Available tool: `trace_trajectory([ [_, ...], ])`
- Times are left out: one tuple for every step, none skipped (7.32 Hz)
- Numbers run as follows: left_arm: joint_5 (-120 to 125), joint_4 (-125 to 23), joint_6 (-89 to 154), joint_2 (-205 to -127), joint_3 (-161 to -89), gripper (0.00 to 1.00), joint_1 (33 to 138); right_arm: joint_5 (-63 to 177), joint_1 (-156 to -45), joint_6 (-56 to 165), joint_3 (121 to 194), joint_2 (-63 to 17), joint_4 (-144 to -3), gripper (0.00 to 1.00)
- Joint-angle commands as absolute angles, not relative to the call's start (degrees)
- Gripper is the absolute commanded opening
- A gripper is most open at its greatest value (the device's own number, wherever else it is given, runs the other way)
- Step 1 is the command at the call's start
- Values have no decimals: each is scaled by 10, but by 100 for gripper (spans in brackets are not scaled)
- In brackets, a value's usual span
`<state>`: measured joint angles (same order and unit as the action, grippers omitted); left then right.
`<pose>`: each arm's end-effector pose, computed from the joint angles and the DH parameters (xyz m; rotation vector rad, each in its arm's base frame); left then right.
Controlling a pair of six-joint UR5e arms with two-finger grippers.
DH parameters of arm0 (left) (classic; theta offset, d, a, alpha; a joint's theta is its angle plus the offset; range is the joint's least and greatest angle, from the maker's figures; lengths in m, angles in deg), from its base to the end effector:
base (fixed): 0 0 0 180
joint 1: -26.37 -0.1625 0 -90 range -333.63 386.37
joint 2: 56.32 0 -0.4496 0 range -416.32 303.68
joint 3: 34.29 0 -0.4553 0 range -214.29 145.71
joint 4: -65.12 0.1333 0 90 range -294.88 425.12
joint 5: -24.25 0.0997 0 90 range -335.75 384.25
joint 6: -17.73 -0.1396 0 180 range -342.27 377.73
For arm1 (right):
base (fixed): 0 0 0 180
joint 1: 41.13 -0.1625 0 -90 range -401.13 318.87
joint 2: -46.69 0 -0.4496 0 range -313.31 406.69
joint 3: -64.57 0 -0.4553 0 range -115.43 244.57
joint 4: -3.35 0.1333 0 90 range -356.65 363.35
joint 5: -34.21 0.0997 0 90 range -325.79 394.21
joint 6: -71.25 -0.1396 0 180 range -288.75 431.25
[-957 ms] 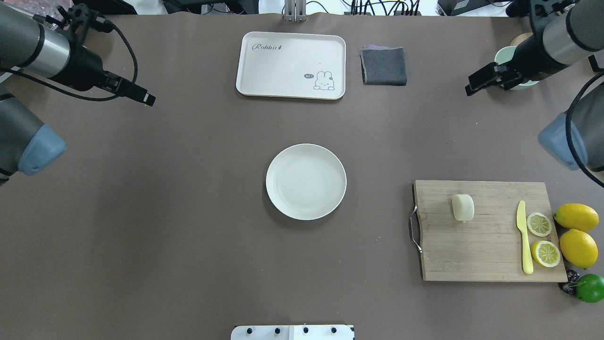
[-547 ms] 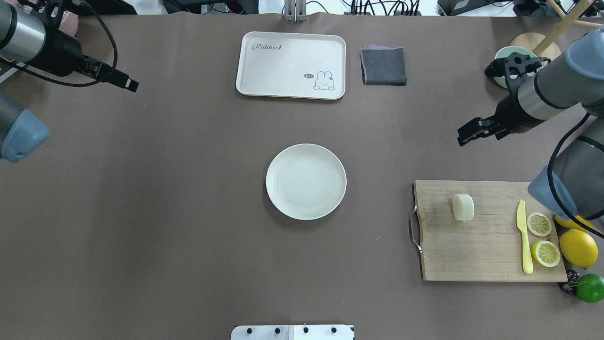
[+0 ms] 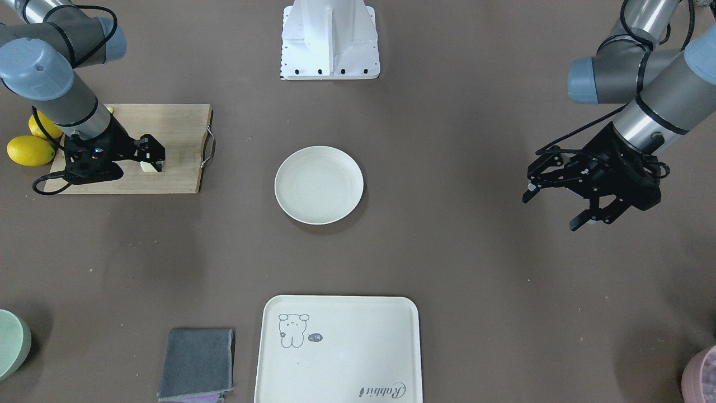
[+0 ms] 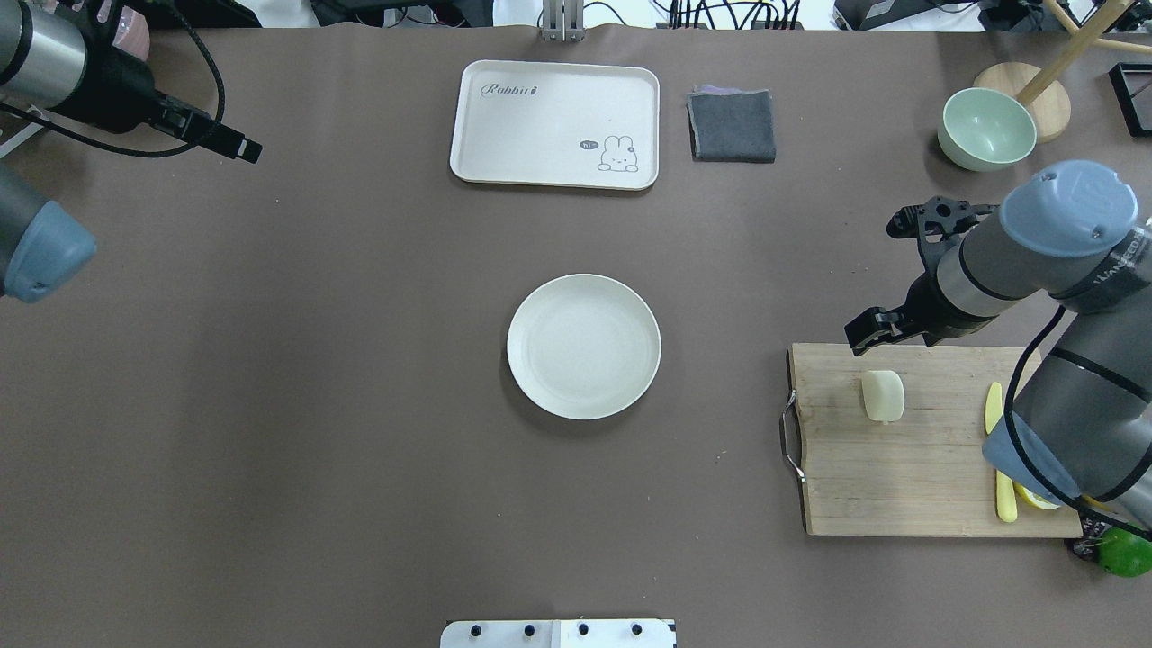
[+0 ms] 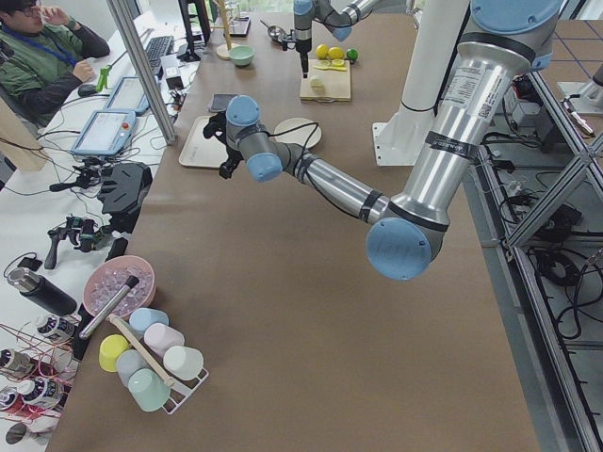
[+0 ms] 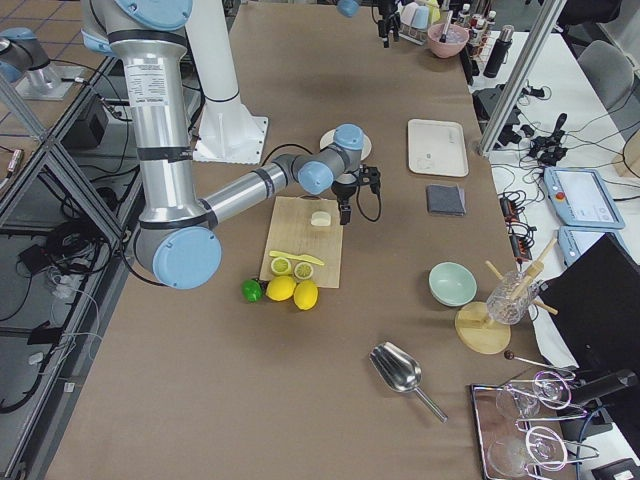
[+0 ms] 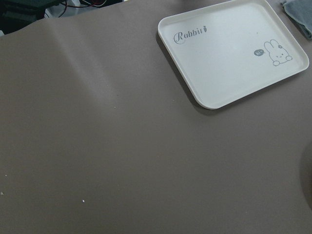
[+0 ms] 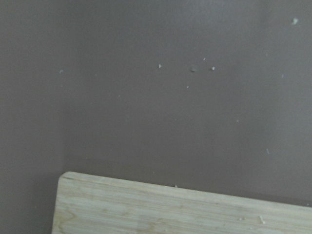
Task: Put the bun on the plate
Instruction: 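Reach the right gripper down to the pale bun on the cutting board and grasp it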
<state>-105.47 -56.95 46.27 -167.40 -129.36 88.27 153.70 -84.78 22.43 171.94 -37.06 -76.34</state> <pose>0.2975 -0.6508 0.3531 0.5574 1.0177 0.3449 -0.4016 -0.4724 0.4722 0.0217 -0.7639 -0.1114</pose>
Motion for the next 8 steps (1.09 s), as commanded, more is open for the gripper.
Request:
trace_trajectory([
  [-1035, -570, 459, -1676, -1292, 98, 883, 1518, -824, 196, 1721, -377, -765, 100],
  [-1026, -569, 459, -1676, -1288, 98, 881, 1510, -817, 196, 1721, -386, -764, 100],
  [-1026, -569, 459, -1679, -1284, 98, 882, 1504, -810, 196, 1724, -387, -764, 95],
  [-1026, -569, 459, -1679, -1283, 98, 884, 1504, -804, 196, 1726, -394, -764, 91],
  [-1026, -569, 459, -1678, -1285, 98, 885, 1504, -800, 195, 1729, -395, -765, 70],
  [-1025, -569, 459, -1677, -1285, 98, 884, 1507, -799, 194, 1734, -397, -765, 26],
  [-1024, -570, 459, -1675, -1287, 98, 885, 1510, -800, 183, 1743, -398, -765, 0],
  [-1024, -570, 459, -1674, -1287, 98, 885, 1511, -800, 182, 1750, -398, -765, 0],
])
